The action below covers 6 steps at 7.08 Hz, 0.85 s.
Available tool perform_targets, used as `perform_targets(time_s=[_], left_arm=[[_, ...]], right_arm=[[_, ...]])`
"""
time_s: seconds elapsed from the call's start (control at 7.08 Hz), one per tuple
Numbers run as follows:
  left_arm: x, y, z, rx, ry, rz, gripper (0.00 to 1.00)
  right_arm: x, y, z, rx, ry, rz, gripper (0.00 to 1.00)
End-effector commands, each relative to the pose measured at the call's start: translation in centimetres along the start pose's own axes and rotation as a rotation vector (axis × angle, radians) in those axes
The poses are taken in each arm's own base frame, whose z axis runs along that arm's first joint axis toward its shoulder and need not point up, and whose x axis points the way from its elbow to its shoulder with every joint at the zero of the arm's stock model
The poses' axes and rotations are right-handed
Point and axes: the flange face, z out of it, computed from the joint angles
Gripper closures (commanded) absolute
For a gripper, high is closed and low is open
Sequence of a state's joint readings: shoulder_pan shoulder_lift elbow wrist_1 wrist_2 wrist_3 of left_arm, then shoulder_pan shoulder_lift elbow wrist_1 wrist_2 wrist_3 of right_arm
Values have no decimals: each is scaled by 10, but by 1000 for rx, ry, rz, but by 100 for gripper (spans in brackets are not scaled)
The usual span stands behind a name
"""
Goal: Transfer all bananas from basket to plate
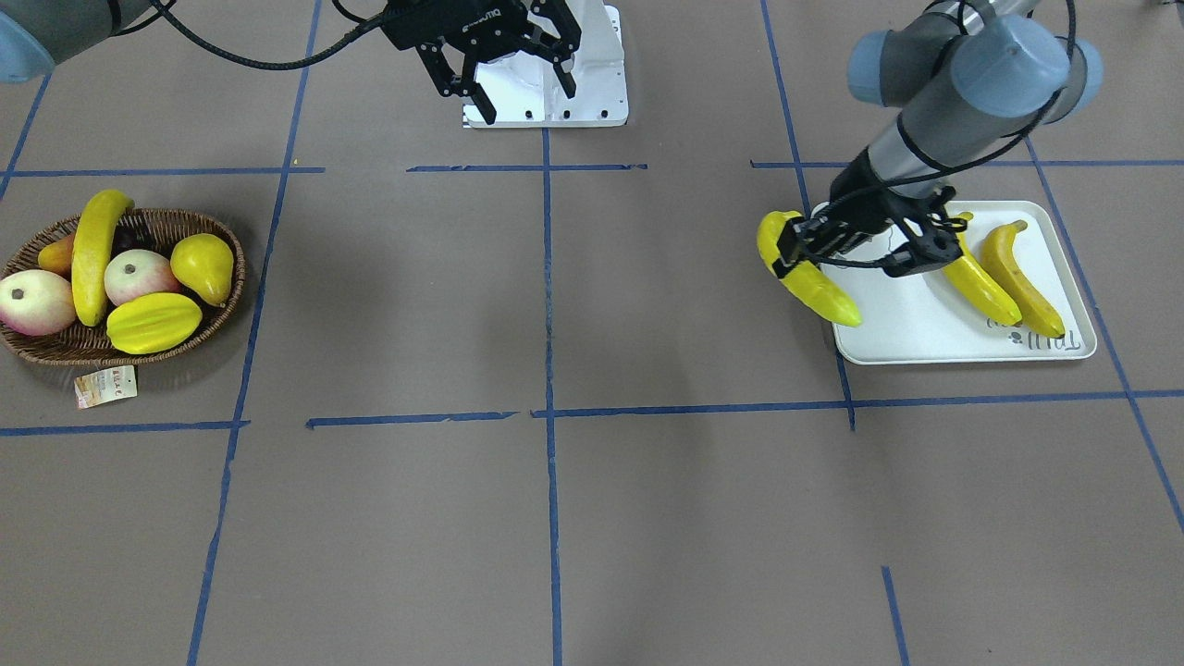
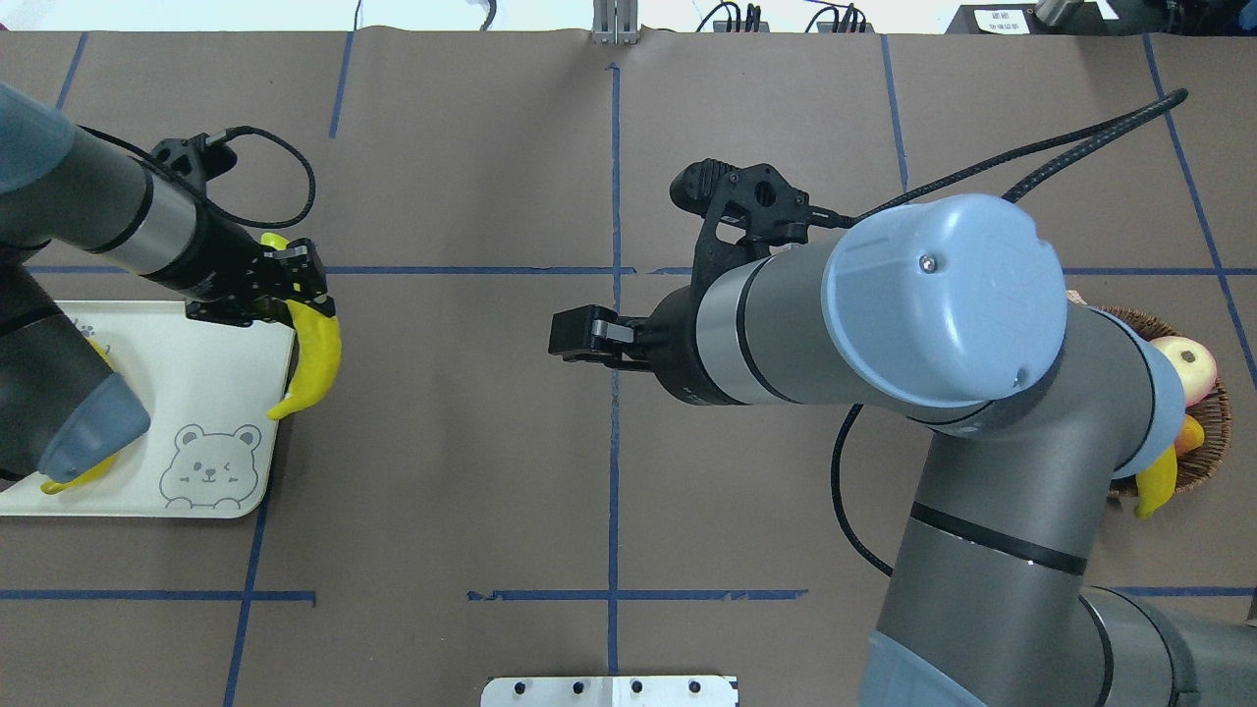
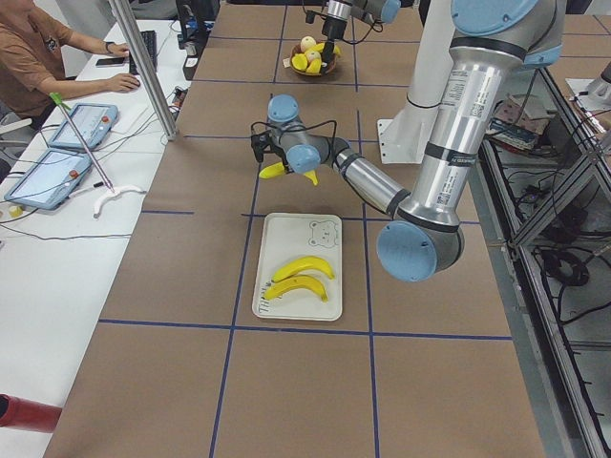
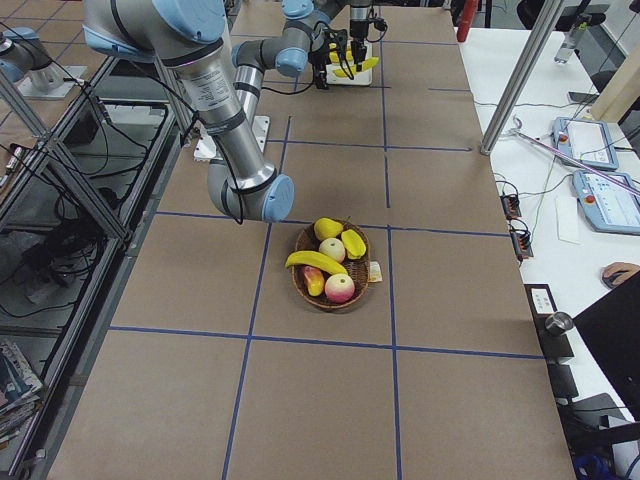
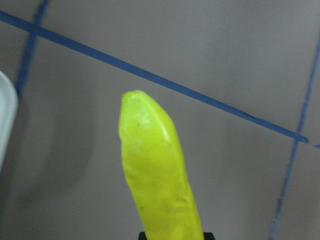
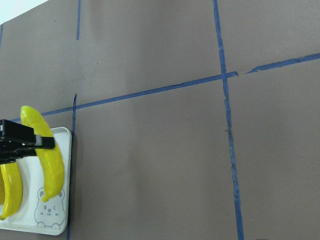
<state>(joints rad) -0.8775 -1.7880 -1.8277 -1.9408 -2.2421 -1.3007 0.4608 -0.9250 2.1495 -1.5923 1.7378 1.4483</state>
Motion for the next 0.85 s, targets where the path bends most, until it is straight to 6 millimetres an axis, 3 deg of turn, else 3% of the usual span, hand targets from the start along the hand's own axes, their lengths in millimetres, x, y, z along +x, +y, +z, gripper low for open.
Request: perform_targets(time_s=[0.0, 0.14, 0.42, 0.57, 0.71], left_arm=[[-100, -19, 14, 9, -149, 68, 100], [-120, -24, 25, 13, -191, 63, 100], [-138, -31, 42, 5, -233, 53, 100], [-147, -35, 43, 48, -263, 52, 78], [-155, -41, 48, 72, -289, 47, 2]], right_arm=[[6, -2, 3, 7, 13, 3, 0], [7, -3, 4, 9, 17, 4, 0], [8, -2, 5, 7, 19, 4, 0], [8, -3, 5, 9, 20, 4, 0], [8, -3, 4, 6, 18, 5, 0]])
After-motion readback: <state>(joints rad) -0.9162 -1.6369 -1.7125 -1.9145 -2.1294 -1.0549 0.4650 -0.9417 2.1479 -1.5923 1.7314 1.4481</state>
